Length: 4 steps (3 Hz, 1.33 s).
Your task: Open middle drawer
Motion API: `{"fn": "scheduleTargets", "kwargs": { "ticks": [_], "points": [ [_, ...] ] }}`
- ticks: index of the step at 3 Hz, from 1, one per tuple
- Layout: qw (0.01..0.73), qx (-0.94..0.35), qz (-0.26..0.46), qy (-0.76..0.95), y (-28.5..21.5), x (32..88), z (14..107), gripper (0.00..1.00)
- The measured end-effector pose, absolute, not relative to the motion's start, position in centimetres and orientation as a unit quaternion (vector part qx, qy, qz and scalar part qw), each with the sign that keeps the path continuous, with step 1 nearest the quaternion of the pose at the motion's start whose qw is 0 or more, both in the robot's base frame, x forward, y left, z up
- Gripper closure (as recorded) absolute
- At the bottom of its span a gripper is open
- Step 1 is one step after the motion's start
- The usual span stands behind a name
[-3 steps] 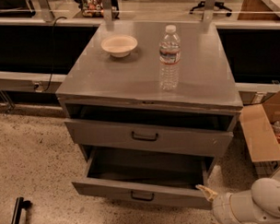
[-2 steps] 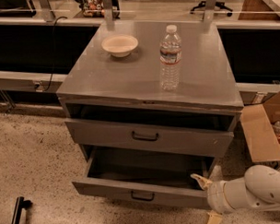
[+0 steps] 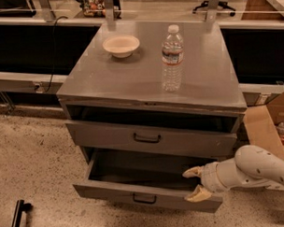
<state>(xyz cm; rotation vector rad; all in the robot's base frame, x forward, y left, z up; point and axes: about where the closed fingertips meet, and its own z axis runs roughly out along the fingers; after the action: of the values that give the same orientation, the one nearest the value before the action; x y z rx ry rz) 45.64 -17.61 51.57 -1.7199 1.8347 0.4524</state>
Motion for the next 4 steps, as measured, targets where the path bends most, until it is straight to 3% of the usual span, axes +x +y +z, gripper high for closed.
{"fn": "scheduleTargets", "kwargs": {
  "ticks": [2, 3, 4],
  "points": [
    [0.294, -0.604, 0.166, 0.721, -18.5, 50.2, 47.8, 0.88],
    [0.298, -0.594, 0.152, 0.731, -18.8, 51.5, 45.8, 1.00],
    [0.299, -0.589, 0.136, 0.738, -19.1, 51.8, 42.9, 1.00]
  ]
}}
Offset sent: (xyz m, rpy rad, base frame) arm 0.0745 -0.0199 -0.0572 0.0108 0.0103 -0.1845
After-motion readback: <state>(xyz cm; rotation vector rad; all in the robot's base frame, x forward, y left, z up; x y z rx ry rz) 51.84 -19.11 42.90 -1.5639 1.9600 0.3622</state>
